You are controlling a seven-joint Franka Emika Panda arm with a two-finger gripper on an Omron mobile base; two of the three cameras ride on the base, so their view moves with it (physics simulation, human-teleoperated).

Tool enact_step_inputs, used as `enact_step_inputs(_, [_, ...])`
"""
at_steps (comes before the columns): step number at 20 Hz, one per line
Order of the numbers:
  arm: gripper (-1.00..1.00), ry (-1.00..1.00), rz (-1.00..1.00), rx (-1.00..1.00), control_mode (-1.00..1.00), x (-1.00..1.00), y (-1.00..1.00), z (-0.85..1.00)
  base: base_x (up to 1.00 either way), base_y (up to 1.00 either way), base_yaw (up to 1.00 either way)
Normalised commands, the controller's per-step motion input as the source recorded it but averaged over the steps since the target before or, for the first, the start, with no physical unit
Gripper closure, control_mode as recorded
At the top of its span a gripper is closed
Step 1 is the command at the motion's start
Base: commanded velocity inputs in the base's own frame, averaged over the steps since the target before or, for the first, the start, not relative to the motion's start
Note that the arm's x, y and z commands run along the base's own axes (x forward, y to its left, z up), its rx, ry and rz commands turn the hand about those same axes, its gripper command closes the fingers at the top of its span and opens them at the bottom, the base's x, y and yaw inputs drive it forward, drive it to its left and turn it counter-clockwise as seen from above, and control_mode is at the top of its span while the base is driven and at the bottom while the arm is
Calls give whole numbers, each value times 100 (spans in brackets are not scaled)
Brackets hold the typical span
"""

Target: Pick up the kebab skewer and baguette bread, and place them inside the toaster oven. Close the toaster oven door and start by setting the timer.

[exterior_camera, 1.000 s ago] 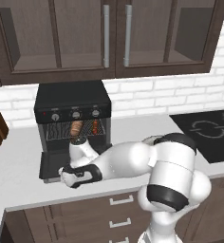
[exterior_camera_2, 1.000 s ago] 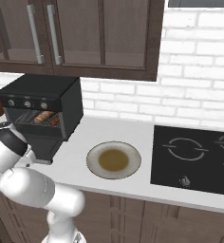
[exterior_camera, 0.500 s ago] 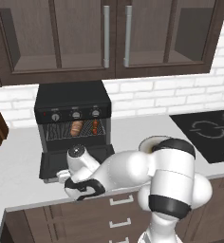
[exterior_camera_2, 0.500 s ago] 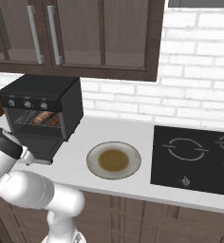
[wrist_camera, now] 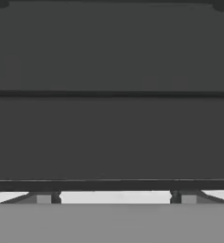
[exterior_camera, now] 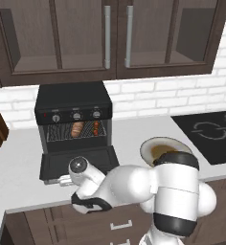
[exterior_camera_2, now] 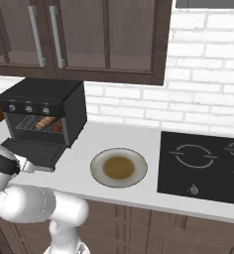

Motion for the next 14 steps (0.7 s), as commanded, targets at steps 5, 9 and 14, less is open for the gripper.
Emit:
enact_step_inputs(5, [-100,-20,-1,0,-100,42,-56,28,0,0,0])
enact_step_inputs(9, [-100,-10,-1,0,-100,41,-57,59,0,0,0])
enact_step_inputs(14, [-100,-2,-2,0,-100,43,-45,90,0,0,0])
